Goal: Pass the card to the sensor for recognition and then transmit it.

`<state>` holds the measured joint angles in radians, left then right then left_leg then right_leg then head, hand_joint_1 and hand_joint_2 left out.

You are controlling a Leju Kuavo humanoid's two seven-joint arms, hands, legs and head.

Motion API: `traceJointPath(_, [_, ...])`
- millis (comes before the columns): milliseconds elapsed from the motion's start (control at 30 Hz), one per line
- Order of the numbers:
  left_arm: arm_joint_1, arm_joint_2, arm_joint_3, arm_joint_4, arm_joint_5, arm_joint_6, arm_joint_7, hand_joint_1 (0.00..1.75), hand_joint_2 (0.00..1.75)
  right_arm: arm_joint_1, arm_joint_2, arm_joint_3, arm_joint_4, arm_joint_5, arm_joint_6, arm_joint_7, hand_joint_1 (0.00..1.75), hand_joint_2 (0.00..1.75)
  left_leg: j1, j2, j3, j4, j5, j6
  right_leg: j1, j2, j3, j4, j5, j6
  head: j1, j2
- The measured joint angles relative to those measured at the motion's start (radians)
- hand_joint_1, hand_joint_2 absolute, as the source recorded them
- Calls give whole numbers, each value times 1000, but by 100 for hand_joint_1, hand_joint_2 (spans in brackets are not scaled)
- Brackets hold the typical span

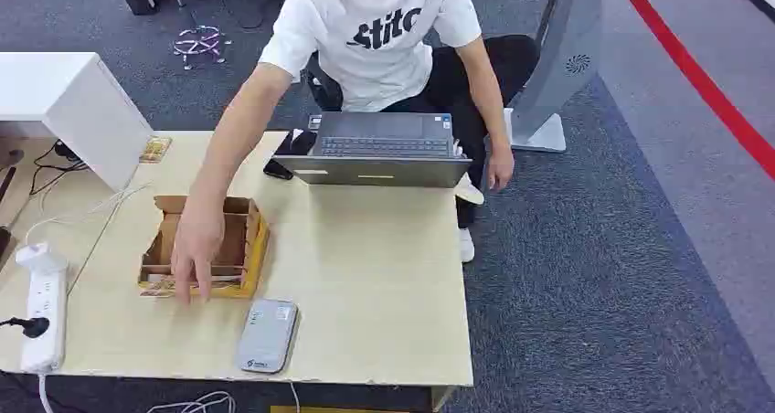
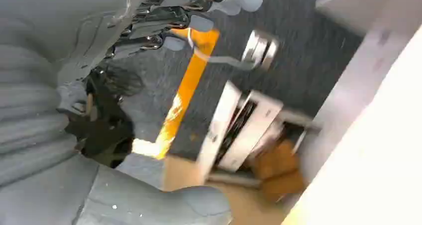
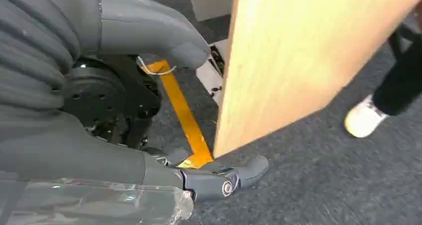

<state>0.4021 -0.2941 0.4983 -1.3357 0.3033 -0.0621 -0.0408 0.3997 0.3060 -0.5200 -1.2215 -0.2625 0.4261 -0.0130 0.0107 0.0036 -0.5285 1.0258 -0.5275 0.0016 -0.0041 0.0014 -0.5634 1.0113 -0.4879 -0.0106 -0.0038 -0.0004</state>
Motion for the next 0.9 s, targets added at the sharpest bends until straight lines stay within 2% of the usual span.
traceJointPath(200, [49,-21,46,-124,67,154,10,0,175,34,16,-5,-71,-51,-3,3,0,175,0,0,0,0,0,0,0,0,0,0,0,0,0,0])
traceJointPath(433, [99,-40,51,-210,92,384,42,0,175,57,29,-7,-126,-97,-19,6,0,175,0,0,0,0,-1,1,0,0,0,0,0,0,0,0])
traceJointPath(467, [102,-41,51,-220,93,400,41,0,175,60,31,-7,-131,-103,-21,6,0,175,0,0,0,0,-1,1,0,0,0,0,0,1,0,0])
traceJointPath(633, [110,-45,53,-285,74,398,-4,0,175,64,31,-7,-148,-124,-39,6,0,175,0,-1,0,0,0,1,0,0,0,0,-1,1,0,0])
traceJointPath(767, [120,-46,54,-393,-3,360,-122,0,175,81,31,0,-168,-161,-81,-7,0,175,0,-1,0,0,0,1,0,-1,0,0,-1,1,0,0])
traceJointPath(800, [120,-47,54,-436,-37,346,-154,0,175,87,31,7,-175,-176,-94,-8,0,0,0,-1,0,0,0,1,0,-1,0,0,-1,1,0,0])
traceJointPath(833, [119,-47,54,-478,-69,336,-176,0,175,94,31,16,-182,-193,-105,-10,0,175,0,-1,0,0,0,1,0,-1,0,0,-1,1,0,0])
traceJointPath(900, [114,-47,53,-580,-130,331,-201,0,175,106,31,36,-196,-241,-121,-15,0,175,0,-1,0,0,0,1,0,0,0,0,-1,1,0,0])
